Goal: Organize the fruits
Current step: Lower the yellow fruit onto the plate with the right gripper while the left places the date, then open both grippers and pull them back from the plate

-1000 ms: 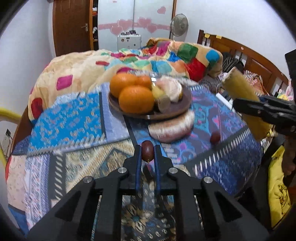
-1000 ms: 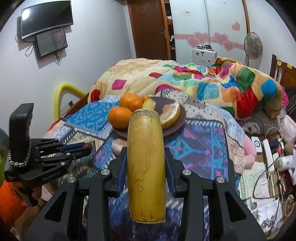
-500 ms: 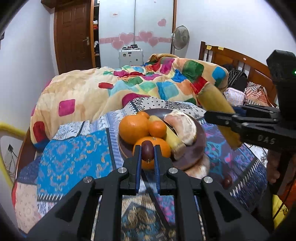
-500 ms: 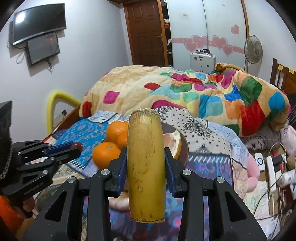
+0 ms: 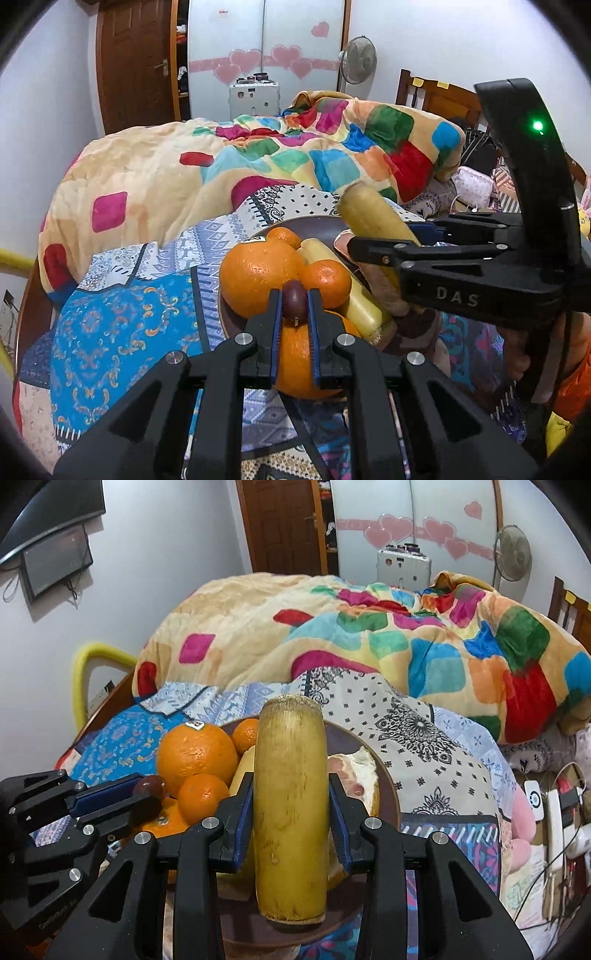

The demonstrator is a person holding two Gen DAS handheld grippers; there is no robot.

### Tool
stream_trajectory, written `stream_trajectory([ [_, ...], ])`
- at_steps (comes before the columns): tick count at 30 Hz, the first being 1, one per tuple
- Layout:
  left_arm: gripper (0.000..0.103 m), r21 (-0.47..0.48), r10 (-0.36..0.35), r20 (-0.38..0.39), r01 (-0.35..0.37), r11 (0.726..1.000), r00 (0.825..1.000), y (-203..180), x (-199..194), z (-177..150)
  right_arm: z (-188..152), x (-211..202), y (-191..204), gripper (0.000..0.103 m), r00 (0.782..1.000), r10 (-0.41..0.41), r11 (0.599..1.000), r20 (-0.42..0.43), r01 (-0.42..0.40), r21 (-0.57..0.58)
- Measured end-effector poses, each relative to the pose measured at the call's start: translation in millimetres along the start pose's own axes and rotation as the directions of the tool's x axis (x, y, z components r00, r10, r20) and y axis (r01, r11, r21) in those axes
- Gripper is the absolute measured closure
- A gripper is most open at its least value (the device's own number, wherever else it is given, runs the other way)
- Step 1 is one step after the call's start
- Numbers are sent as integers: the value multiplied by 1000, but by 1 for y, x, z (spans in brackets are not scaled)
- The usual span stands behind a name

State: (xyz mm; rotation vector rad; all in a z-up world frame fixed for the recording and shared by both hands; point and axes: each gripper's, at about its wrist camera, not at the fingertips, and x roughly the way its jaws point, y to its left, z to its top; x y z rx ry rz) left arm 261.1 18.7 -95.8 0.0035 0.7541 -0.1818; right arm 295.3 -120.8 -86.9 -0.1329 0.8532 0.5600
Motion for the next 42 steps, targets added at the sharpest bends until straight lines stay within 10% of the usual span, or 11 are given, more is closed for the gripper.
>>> stream_trajectory([
  [29, 51, 8, 44, 35, -44, 999, 998, -21, -57, -22, -42, -88, 11, 68, 994, -7, 998, 106, 14, -67],
  [42, 44, 23, 75, -107, -72, 997, 991, -18, -30, -67, -92, -76, -11, 64, 998, -65, 994, -6, 64, -92],
])
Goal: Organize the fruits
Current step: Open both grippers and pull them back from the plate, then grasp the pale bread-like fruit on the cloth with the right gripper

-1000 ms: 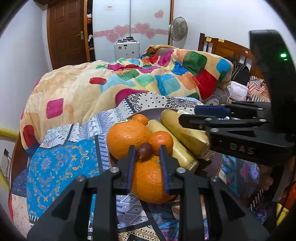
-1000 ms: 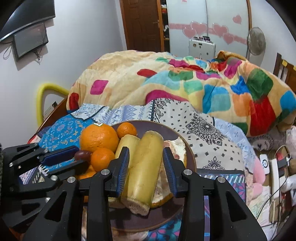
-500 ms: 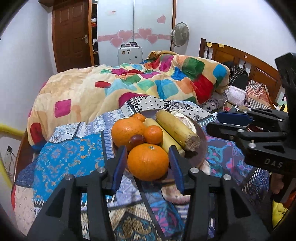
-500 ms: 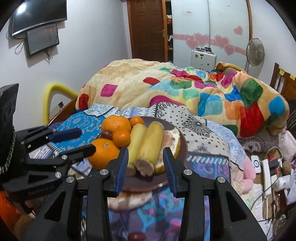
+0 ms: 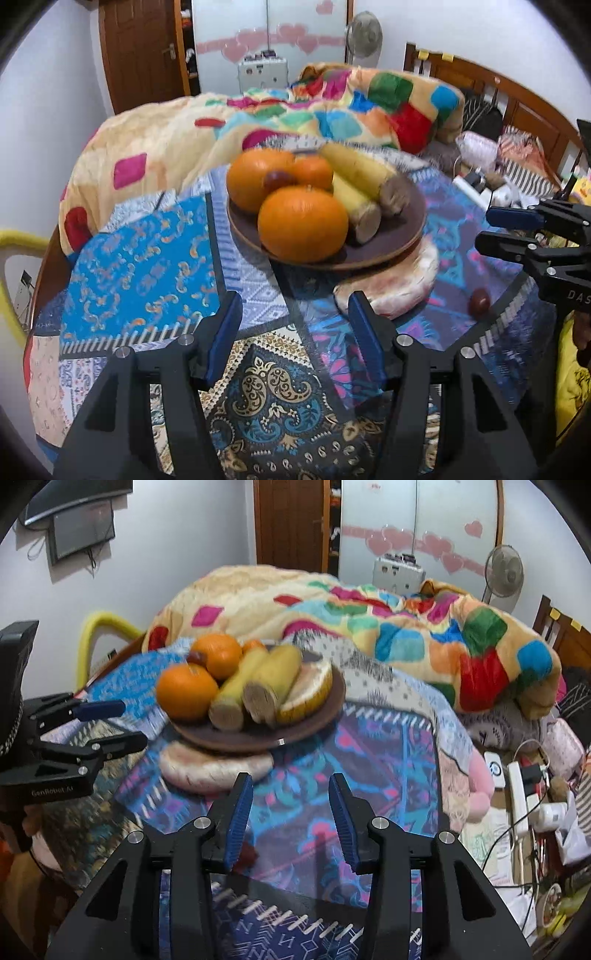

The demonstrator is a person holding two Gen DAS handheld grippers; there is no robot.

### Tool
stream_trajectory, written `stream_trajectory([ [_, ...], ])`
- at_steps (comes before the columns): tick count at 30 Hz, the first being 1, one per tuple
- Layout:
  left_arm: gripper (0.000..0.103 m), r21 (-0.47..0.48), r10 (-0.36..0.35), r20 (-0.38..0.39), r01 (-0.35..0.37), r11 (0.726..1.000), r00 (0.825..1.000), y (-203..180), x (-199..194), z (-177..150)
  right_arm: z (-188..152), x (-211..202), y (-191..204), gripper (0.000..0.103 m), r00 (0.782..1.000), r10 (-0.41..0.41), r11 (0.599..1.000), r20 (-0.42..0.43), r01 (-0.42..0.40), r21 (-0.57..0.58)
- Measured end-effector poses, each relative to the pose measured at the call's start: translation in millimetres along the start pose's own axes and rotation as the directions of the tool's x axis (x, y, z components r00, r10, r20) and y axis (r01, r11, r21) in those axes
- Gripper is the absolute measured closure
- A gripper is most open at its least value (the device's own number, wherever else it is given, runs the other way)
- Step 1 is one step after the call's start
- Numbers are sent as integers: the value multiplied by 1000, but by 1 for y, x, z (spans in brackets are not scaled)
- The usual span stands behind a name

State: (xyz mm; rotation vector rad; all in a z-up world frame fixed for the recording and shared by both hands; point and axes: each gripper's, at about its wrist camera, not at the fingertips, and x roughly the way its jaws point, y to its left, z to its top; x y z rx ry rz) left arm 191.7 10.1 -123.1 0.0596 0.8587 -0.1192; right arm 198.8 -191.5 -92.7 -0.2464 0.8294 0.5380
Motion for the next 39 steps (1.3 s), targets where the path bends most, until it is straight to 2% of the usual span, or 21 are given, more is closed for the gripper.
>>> stream_trajectory([
  [8, 44, 0, 30, -62, -30, 1000, 998, 11, 34, 9, -4, 29, -6, 64, 998, 17, 1000, -60, -18, -4],
  [12, 44, -7, -31, -76, 31, 999, 997, 12, 38, 10, -7, 35, -2, 63, 998, 28, 1000, -63, -28, -14],
  [14, 44, 14, -26, -74, 27, 1000, 997, 7, 36, 7, -7, 34, -1, 61, 998, 35, 999, -59, -36, -12],
  [16, 44, 22, -52, -84, 54, 998, 995, 1, 31, 3, -6, 33, 0, 61, 997, 43, 999, -61, -43, -3],
  [19, 44, 37, -90, -93, 93, 995, 992, -12, 23, -4, -8, 30, 0, 61, 999, 2, 1000, -54, -2, -6],
  [23, 44, 74, -119, -85, 125, 989, 989, -34, 14, -12, -10, 22, -8, 61, 999, 12, 999, -52, -10, 36],
  [27, 44, 54, -127, -77, 131, 990, 989, -45, 15, -9, -10, 10, -8, 61, 999, 6, 999, -37, -4, 44],
  [33, 44, 11, -128, -52, 129, 992, 990, -40, 7, -12, -7, -8, 3, 56, 999, 32, 999, -4, -32, 43],
  [39, 44, 3, -96, -17, 96, 995, 995, -27, -10, -23, -7, 13, 20, 55, 997, 67, 996, -41, -65, 53],
])
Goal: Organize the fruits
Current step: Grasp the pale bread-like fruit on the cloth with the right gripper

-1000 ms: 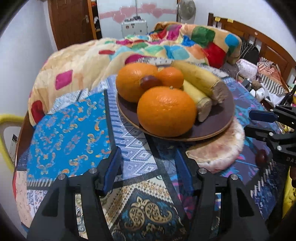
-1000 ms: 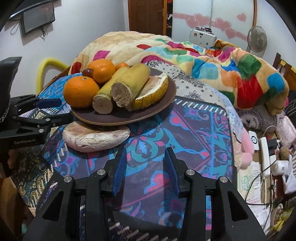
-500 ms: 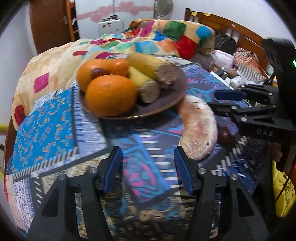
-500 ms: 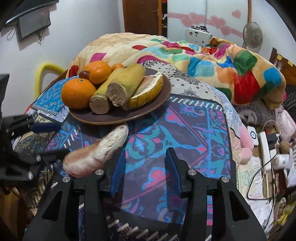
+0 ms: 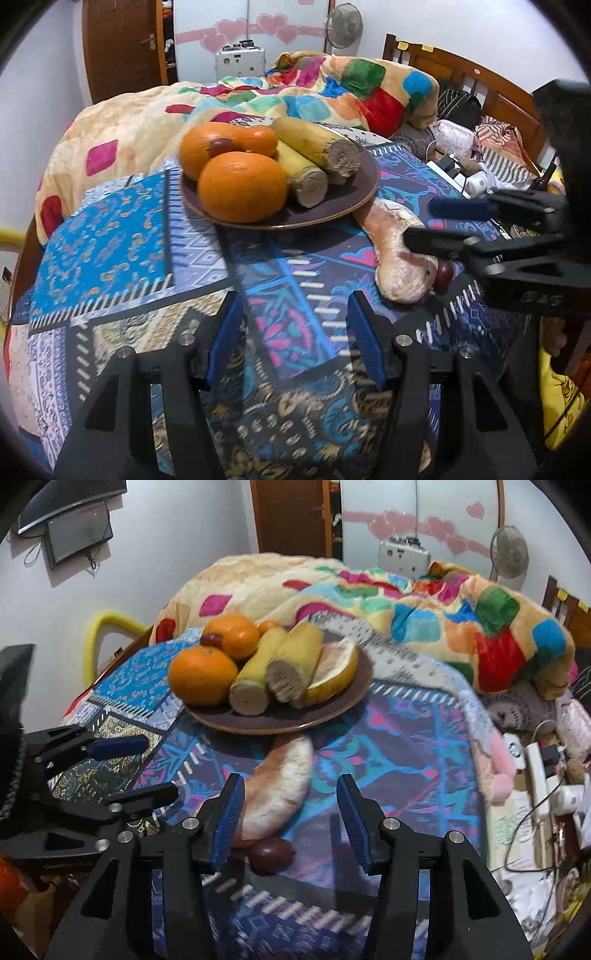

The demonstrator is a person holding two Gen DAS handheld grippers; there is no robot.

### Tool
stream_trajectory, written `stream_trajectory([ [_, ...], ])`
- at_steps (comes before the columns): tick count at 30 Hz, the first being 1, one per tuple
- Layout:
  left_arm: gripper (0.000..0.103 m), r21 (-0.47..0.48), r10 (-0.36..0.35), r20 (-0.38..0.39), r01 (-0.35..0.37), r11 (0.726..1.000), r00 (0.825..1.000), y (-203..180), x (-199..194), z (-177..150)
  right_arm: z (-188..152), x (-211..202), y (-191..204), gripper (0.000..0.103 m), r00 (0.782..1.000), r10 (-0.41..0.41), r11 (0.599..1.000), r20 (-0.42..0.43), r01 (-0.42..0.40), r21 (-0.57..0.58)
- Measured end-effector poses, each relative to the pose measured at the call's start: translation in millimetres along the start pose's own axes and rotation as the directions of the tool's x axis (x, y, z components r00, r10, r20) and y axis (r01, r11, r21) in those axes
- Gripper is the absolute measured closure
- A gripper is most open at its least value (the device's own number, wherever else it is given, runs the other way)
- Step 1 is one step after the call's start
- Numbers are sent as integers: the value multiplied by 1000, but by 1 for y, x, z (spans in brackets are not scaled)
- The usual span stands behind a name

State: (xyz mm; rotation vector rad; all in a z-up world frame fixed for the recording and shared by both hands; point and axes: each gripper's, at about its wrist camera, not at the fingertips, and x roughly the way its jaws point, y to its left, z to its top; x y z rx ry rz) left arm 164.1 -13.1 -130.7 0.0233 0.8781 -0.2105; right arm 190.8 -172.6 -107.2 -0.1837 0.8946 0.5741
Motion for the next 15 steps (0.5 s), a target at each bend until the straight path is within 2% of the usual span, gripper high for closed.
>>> stream_trajectory([
  [5, 44, -2, 4, 26, -4, 1000, 1000, 8, -10, -6, 1, 19, 4, 52, 998, 54, 997, -38, -52, 57],
  [10, 44, -4, -5, 43, 5, 1000, 999, 12, -13, -11, 1, 23, 9, 54, 999, 15, 998, -33, -14, 54],
  [14, 44, -10, -6, 48, 6, 1000, 999, 13, -14, -16, 1, 20, 7, 63, 1000, 11, 996, -24, -9, 89],
  [15, 44, -12, -8, 50, 9, 1000, 999, 13, -15, -17, 1, 18, 5, 68, 1000, 11, 995, -16, -9, 104],
])
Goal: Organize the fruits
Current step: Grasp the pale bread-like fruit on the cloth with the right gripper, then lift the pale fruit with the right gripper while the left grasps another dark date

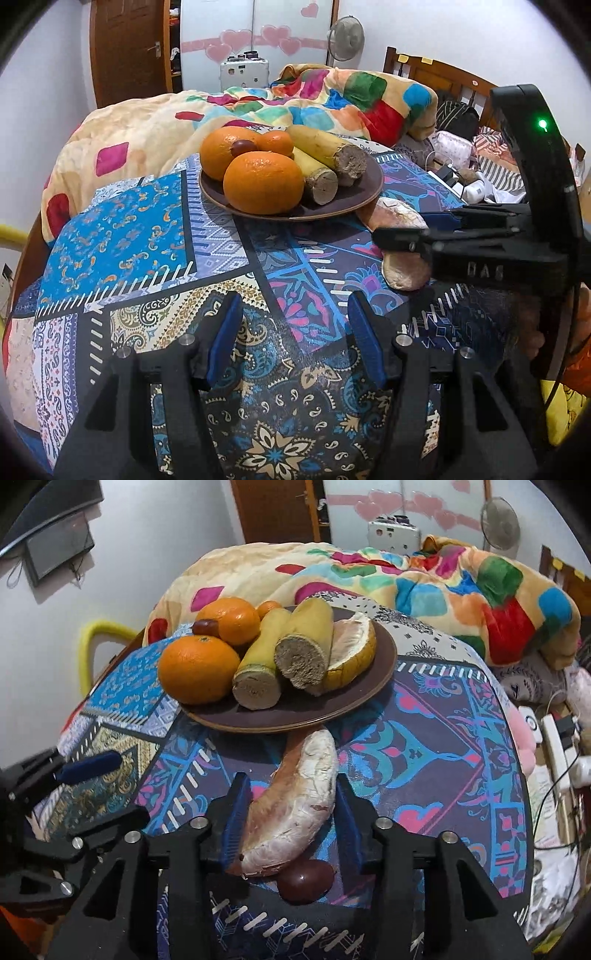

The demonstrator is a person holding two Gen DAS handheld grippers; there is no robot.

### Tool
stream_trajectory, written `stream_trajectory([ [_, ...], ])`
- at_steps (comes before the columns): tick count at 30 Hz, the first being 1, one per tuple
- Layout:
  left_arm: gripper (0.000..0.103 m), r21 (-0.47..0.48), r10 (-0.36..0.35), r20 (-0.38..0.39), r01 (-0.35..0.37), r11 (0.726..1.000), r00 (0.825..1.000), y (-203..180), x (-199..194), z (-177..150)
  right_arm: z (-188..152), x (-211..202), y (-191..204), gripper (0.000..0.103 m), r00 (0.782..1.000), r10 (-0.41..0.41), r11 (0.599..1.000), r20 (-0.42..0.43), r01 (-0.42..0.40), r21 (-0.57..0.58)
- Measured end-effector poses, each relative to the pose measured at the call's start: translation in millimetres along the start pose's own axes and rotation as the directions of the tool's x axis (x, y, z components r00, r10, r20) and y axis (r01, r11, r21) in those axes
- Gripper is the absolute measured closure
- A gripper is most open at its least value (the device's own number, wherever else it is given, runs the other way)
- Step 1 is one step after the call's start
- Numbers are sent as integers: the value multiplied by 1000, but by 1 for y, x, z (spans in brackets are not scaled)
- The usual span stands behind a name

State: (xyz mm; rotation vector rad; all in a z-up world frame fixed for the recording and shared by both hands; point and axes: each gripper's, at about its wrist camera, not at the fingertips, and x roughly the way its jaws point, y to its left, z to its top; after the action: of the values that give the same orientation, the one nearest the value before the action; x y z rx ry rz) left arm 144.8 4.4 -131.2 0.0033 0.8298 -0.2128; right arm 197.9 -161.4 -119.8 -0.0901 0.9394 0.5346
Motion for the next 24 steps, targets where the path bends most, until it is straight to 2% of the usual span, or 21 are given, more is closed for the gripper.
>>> stream_trajectory([
  [1, 44, -2, -1, 2, 1, 1000, 1000, 1, -2, -2, 0, -2, -1, 72, 1000, 4, 1000, 4, -4, 8],
  [7, 44, -19, 14, 9, -14, 1000, 1000, 6, -11, -4, -3, -10, -3, 80, 998, 62, 997, 6, -62, 50],
  [13, 44, -29, 35, 15, -35, 999, 999, 6, -24, -7, -7, -28, 19, 83, 996, 88, 996, 27, -88, -5],
  [18, 44, -34, 39, 31, -38, 999, 999, 0, -36, -4, -4, -49, 29, 83, 993, 84, 996, 77, -80, -48],
  [24, 44, -26, 25, 47, -24, 999, 999, -18, -43, 5, -4, -80, 17, 83, 989, 42, 998, 142, -35, -55],
])
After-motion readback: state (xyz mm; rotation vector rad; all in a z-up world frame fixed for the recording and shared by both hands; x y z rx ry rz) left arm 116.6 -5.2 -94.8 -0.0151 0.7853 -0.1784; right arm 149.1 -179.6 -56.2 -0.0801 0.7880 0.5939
